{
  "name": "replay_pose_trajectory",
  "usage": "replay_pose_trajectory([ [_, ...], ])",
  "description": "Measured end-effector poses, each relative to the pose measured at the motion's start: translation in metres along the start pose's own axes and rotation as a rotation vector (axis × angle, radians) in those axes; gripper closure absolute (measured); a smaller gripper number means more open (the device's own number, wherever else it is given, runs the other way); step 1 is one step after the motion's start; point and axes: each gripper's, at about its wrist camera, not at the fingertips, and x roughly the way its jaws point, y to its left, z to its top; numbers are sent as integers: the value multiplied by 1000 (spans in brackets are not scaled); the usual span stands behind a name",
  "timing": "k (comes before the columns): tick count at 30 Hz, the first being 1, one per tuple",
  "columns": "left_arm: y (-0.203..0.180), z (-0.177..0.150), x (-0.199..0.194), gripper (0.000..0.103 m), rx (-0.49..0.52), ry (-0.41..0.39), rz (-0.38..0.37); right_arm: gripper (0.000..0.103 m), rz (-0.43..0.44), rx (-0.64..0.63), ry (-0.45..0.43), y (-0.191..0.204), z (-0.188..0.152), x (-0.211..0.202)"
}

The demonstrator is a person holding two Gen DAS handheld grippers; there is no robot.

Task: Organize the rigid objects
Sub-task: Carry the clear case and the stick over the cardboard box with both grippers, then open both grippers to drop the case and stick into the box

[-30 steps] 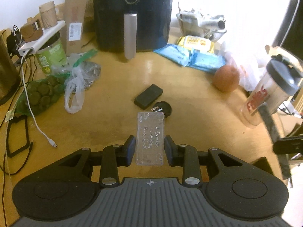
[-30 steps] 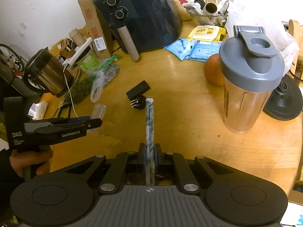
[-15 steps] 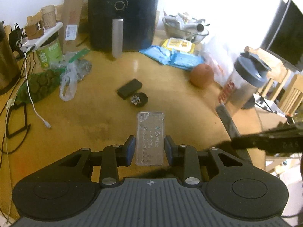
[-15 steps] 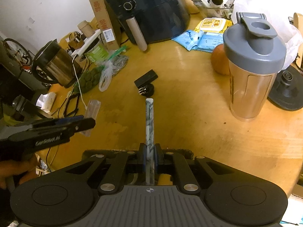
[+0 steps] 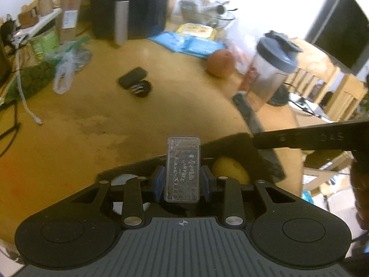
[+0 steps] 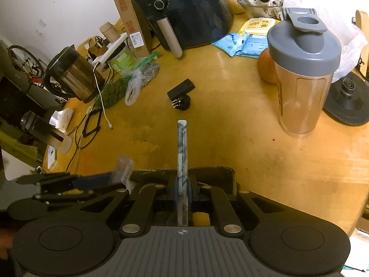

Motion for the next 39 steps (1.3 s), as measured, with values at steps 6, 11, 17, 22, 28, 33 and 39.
replay_pose_trajectory([
  [6,-11,-4,-4,58,23,-24,-12,92,4,-4,-2,-2,-5,-6],
  [11,-8,-12,-9,55,-25,-31,21,92,6,-2,2,-3,-9,-8],
  [17,1,-25,-11,55,-124,-17,43,92,10,1,10,-4,-14,-6],
  [22,3,-32,-15,55,-146,-18,64,92,16,-9,21,-1,-15,-2],
  [28,7,-39,-20,55,-185,-28,80,92,16,-47,33,8,-16,-1],
  [33,8,-44,-23,55,-207,-35,88,92,12,-74,50,12,-16,1],
  [39,12,-49,-29,55,-225,-46,114,16,-30,-114,112,20,-18,15],
])
